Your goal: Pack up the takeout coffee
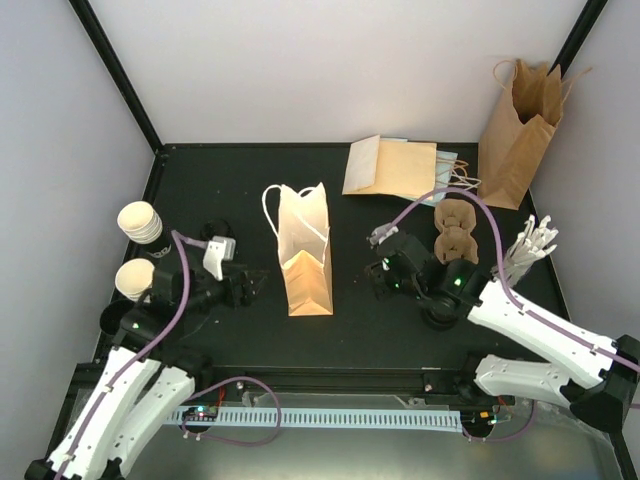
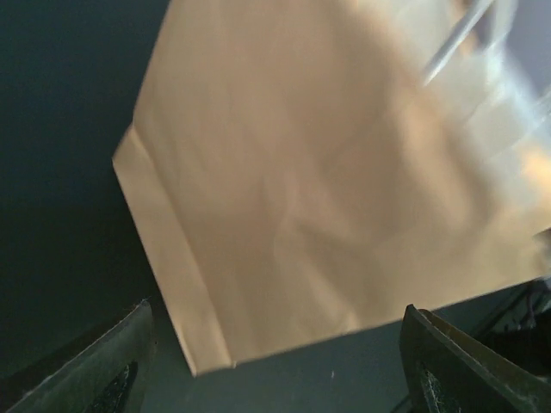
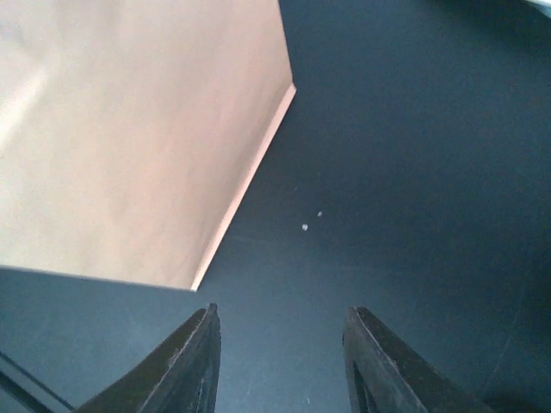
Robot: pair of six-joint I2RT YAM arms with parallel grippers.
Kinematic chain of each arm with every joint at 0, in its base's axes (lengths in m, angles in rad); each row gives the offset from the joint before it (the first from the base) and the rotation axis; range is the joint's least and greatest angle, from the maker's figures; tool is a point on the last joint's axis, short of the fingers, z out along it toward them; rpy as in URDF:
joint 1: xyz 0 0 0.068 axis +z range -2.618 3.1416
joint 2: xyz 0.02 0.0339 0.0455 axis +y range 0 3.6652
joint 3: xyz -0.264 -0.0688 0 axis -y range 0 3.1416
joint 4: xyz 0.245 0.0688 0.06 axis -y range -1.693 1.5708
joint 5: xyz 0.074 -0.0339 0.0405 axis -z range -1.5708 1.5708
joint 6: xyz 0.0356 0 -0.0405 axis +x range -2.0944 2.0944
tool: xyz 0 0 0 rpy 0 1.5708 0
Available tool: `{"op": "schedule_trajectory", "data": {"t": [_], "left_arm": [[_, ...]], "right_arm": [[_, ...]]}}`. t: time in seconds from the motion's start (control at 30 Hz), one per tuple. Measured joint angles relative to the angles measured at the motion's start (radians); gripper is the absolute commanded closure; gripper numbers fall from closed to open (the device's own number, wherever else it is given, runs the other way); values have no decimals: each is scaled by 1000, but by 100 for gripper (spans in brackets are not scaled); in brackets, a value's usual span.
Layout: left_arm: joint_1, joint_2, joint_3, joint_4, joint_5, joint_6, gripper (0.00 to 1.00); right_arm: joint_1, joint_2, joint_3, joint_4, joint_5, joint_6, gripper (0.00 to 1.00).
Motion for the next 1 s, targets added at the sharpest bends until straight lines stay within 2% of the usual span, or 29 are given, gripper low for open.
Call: {"op": "schedule_trajectory", "data": {"t": [0.17, 0.4, 0.5, 0.53, 0.6, 0.67, 0.7, 0.83, 1.0], "left_arm": [[0, -53, -197, 44, 71, -71, 20], [0, -40, -252, 146, 134, -166, 20], [0, 6, -274, 206, 169, -209, 20], [0, 28, -279, 218, 177, -220, 20], [0, 58, -281, 233, 184, -231, 20], [0, 79, -281, 245, 187, -235, 19], [0, 81, -281, 248, 187, -236, 19], [0, 80, -281, 274, 187, -243, 19], [0, 80, -283, 299, 182, -250, 19]], "right_arm": [[0, -42, -134, 77, -30, 3, 58], [-7, 16, -126, 90, 58, 40, 55], [-69, 52, -105, 84, 71, 52, 54], [-96, 56, -102, 85, 70, 54, 52], [-181, 57, -99, 84, 55, 57, 35], [-251, 57, -98, 82, 48, 66, 22], [-286, 57, -97, 79, 43, 61, 20], [-401, 56, -86, 69, 42, 56, 20], [-529, 88, -36, 54, 61, 62, 30]]}}
